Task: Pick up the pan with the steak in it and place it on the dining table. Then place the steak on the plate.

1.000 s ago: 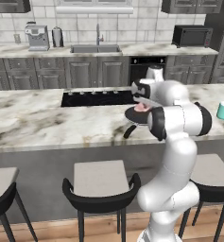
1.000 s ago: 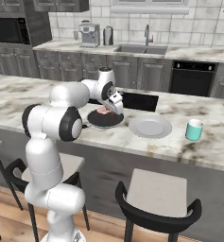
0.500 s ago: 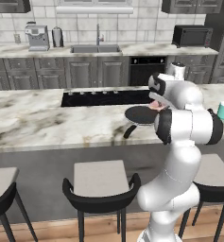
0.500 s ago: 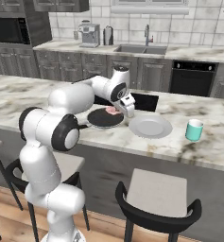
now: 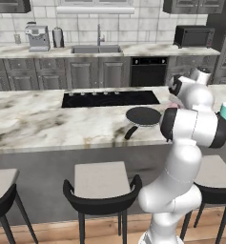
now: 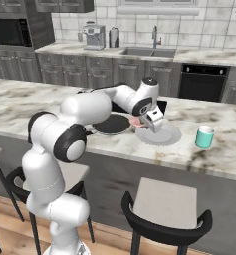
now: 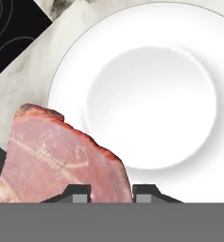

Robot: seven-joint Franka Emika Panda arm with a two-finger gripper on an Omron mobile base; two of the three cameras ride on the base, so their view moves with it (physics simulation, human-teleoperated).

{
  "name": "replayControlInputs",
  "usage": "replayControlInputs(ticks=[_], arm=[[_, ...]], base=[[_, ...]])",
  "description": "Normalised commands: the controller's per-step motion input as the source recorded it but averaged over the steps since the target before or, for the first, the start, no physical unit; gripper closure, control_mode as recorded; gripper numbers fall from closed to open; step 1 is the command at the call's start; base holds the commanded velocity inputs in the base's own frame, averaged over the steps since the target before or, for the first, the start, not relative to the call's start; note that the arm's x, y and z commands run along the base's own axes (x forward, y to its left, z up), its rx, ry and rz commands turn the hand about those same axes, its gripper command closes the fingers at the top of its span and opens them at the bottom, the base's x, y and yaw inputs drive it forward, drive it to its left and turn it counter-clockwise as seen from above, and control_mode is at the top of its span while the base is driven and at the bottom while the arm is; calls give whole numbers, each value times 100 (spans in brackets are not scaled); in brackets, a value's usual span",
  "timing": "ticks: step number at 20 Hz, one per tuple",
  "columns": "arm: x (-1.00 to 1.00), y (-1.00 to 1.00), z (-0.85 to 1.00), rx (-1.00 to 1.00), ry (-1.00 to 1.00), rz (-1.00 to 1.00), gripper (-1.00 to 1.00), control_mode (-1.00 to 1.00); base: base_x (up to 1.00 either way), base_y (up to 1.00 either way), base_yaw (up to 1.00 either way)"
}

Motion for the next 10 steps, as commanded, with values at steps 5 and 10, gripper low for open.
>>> replayControlInputs(ticks=[5, 10], arm=[[6, -63, -2, 2, -2, 0, 100, -100], [2, -18, -2, 0, -1, 0, 100, -100]], base=[[0, 0, 0], [0, 0, 0]])
